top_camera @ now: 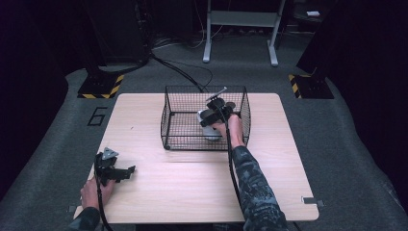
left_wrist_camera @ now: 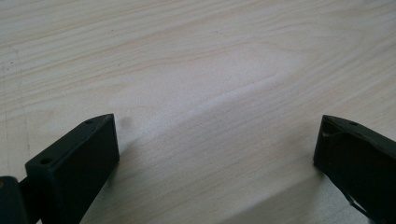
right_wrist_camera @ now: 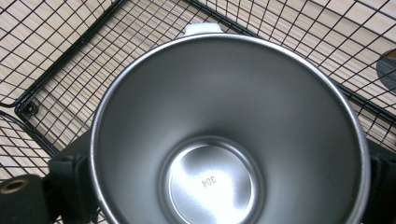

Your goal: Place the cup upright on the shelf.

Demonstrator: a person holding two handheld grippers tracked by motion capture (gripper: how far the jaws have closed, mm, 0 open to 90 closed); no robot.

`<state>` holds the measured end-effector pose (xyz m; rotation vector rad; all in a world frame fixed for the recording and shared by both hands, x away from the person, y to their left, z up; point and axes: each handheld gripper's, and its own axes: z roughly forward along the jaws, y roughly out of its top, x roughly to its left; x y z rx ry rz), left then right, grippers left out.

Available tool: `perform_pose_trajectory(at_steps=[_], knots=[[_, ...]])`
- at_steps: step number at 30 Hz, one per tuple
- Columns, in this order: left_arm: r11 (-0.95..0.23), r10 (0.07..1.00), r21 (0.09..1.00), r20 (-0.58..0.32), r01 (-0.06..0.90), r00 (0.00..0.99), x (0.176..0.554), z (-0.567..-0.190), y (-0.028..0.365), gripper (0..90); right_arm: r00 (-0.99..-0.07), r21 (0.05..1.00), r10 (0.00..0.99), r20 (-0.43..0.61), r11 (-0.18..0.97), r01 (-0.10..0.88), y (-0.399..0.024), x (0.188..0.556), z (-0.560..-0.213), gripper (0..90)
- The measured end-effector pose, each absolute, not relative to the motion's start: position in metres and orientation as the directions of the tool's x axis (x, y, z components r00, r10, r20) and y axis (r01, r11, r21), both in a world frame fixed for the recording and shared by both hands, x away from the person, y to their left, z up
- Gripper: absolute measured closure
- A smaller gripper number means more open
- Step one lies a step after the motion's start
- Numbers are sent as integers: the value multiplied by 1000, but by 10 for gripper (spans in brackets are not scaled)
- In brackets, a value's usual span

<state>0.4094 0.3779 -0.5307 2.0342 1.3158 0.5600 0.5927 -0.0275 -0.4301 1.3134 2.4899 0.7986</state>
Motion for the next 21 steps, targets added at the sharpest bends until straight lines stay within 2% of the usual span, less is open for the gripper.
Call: perform_pose_trajectory(at_steps=[9,21], knots=[[-291,913,712,8,639,407,409,-531,378,1,-578,525,813,74,461,715,-30,591,-429,59],[-290,914,713,8,638,406,409,-531,378,1,-572,557,814,99,431,710,-37,579,-426,18]])
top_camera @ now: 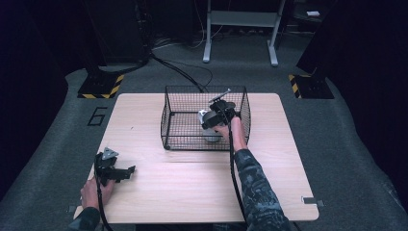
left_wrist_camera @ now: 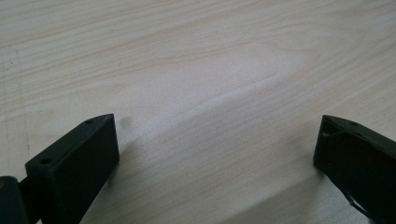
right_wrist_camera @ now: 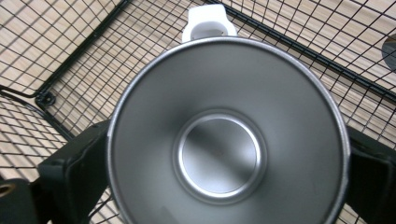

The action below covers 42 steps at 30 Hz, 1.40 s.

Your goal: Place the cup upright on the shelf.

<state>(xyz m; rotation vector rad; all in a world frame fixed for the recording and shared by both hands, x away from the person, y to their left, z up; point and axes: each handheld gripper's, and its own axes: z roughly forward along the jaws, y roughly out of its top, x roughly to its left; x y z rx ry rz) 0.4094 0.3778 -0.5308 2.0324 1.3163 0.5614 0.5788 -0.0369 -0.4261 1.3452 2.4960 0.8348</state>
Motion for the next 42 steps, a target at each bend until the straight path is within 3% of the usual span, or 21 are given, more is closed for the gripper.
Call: perform_pose_trajectory(at_steps=[13,26,42], knots=[[-290,914,713,9,638,406,409,-531,378,1,-598,656,800,48,426,623,-45,551,-394,0],[-280,917,718,3,637,399,409,-531,377,1,-657,719,754,4,455,526,-61,499,-356,0],[-278,917,719,2,637,398,409,-531,377,1,-622,759,782,-40,429,491,-118,436,-364,0]])
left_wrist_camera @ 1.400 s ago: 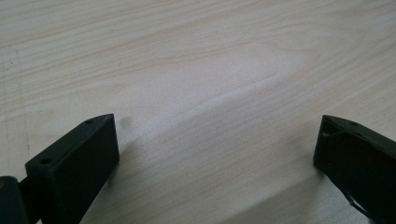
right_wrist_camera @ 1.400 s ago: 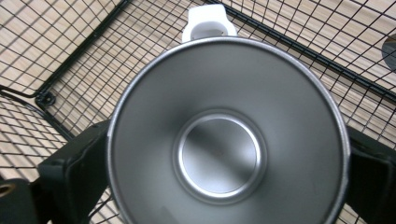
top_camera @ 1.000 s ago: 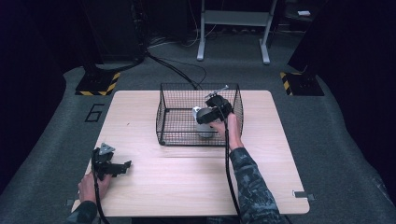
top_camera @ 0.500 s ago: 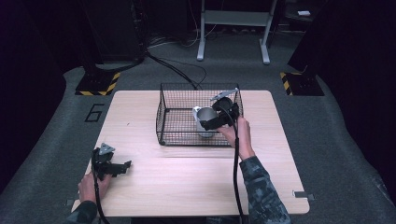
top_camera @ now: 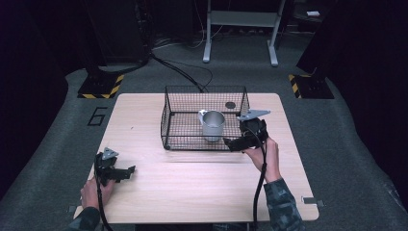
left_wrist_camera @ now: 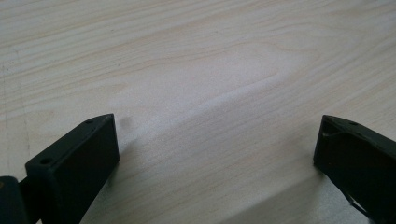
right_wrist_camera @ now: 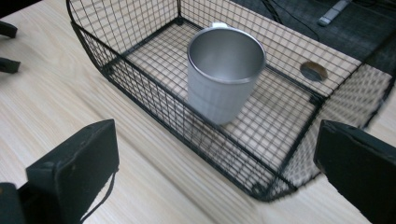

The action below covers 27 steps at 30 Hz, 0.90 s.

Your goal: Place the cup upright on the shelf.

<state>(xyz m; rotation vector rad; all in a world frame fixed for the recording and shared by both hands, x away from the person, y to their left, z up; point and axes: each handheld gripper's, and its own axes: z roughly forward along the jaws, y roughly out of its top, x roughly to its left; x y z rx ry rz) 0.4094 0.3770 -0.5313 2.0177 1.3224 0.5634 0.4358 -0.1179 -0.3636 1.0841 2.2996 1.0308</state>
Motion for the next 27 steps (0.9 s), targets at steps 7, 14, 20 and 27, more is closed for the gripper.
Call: perform_pose_trajectory(at_steps=[7,14,20,27], knots=[[-279,917,719,2,637,399,409,-531,377,1,-599,765,799,-54,419,490,-145,413,-381,0],[-279,917,719,2,637,399,409,-531,377,1,-556,770,828,-71,400,497,-168,396,-403,0],[-279,917,719,1,637,400,409,-531,377,1,-514,770,856,-44,357,529,-190,387,-426,0],[-279,916,719,2,636,400,409,-531,377,1,-434,759,901,-20,297,580,-222,378,-462,0]])
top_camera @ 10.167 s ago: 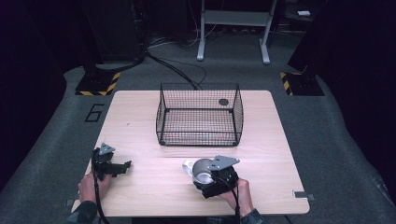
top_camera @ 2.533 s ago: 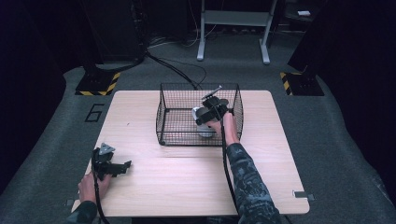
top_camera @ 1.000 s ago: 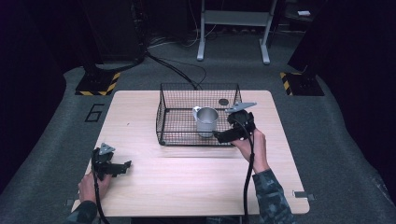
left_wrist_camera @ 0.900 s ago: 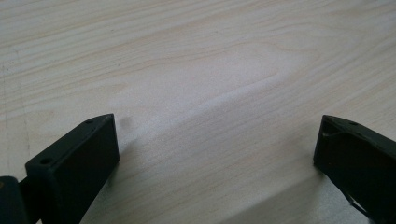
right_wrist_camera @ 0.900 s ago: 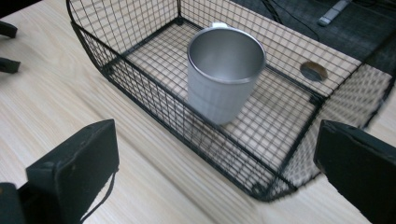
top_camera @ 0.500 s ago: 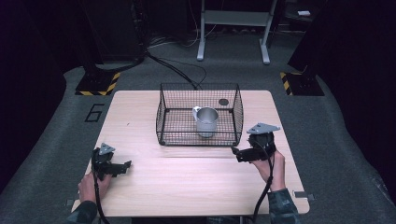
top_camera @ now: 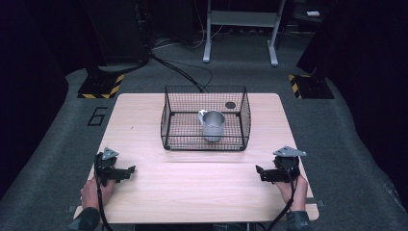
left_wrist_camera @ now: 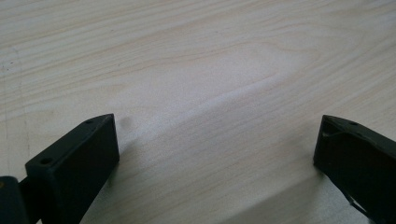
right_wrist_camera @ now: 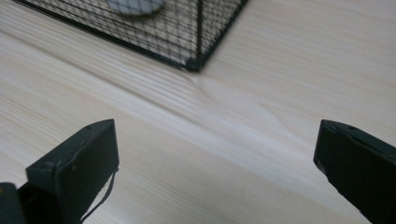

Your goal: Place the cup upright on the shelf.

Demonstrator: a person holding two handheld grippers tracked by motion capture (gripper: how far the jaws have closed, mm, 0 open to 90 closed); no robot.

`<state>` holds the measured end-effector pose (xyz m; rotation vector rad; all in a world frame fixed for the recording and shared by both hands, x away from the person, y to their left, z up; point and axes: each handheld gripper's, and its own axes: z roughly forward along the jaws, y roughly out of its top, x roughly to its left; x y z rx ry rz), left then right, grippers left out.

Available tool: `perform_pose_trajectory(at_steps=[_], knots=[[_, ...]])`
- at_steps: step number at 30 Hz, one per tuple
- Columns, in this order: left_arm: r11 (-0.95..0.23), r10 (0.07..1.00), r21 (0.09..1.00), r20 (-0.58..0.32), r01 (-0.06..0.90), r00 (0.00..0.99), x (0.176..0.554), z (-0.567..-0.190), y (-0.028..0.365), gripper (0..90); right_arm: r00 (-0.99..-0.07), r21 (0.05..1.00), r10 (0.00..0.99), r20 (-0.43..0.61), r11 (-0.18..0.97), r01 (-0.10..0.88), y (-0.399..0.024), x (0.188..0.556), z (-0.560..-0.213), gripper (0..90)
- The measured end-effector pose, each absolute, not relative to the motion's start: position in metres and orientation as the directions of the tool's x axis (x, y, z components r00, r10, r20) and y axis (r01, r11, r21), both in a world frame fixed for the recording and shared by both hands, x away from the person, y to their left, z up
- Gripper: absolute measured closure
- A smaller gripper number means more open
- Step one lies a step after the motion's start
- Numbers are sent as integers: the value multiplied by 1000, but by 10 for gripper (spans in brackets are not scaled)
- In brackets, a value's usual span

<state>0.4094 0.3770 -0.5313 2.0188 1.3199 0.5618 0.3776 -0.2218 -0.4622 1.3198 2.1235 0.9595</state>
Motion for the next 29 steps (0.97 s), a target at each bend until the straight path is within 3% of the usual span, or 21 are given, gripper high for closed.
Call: perform_pose_trajectory(at_steps=[10,29], knots=[[-279,917,719,1,636,400,409,-531,377,1,-348,715,937,11,236,658,-250,373,-520,0],[-278,917,719,3,637,398,409,-531,377,1,-377,720,926,-3,263,642,-255,376,-530,0]])
